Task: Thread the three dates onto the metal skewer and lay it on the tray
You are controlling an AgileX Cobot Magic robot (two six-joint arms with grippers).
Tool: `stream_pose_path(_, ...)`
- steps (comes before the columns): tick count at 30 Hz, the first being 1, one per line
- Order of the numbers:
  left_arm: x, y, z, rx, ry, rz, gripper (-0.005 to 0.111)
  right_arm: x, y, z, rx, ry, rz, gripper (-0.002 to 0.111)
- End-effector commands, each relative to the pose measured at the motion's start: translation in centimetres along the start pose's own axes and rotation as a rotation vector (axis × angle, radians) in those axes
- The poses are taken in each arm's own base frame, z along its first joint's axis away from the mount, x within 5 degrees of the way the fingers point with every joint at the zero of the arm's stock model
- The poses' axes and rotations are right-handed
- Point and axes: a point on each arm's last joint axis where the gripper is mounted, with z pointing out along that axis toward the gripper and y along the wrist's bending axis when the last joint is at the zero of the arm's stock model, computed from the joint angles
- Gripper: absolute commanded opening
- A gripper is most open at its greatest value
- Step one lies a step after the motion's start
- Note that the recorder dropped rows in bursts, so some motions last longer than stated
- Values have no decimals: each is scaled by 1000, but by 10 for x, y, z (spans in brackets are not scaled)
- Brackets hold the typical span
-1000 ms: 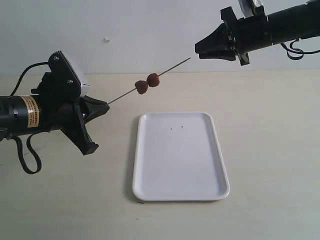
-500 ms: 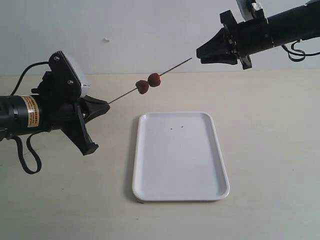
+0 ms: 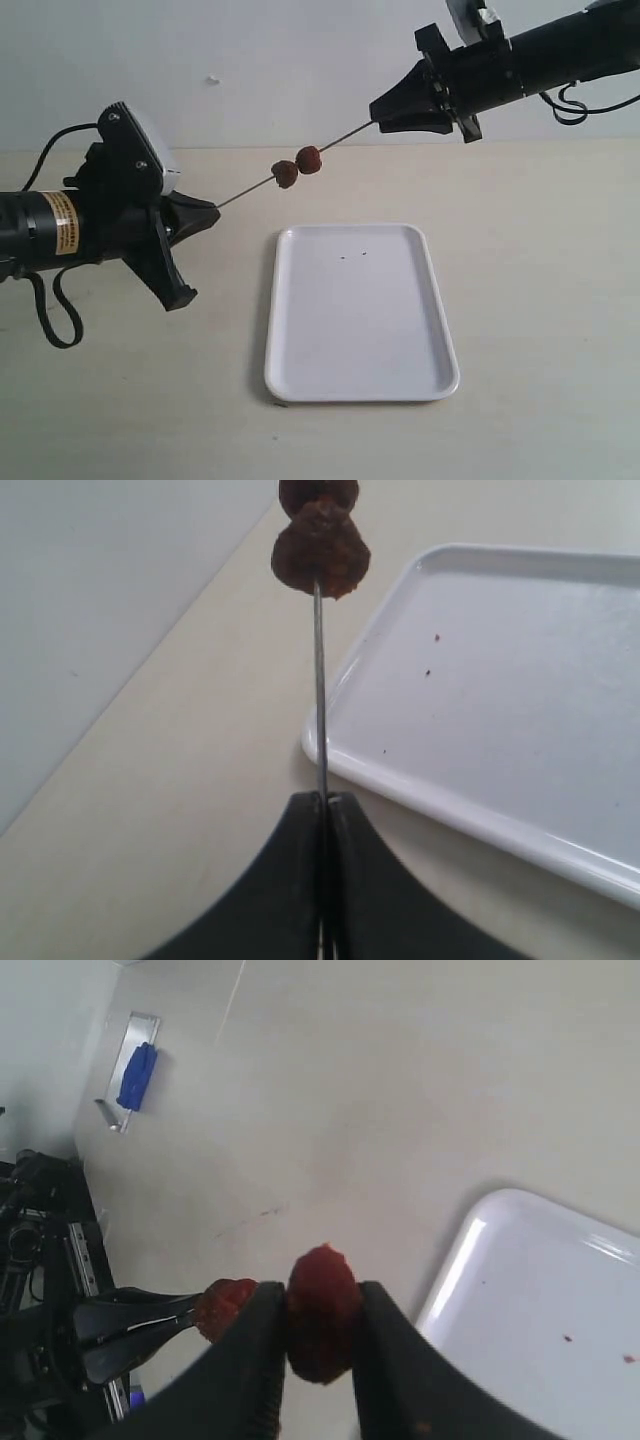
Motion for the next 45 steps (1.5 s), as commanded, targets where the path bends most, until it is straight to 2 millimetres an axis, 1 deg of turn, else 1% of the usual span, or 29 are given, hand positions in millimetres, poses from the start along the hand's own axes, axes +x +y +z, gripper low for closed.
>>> stream_pose_path(1, -4, 0, -2, -2, -27, 3, 0, 0, 2, -1, -7, -5, -5, 23)
stream_pose_path(9, -9, -1, -3, 4, -91, 77, 0, 1, 0, -1, 19, 15, -17, 23)
stream_pose_path(20, -13, -1, -3, 6, -130, 79, 0, 2, -1, -1, 23, 18, -18, 23)
stream_pose_path(26, -15, 1, -3, 2, -142, 86, 0, 3, 2, 4, 17, 27, -23, 23)
stream_pose_path(30, -14, 0, -2, -1, -134, 144, 0, 3, 4, 6, 15, 31, -26, 23)
stream_pose_path(33, -8, 0, 2, -5, -101, 195, 0, 3, 4, 6, 15, 31, -26, 23)
stream_pose_path(38, 2, 4, 12, -54, -67, 199, 0, 3, 4, 6, 15, 31, -21, 23)
stream_pose_path(45, 4, 10, 24, -67, -49, 185, 0, 3, 3, 6, 18, 33, -18, 23)
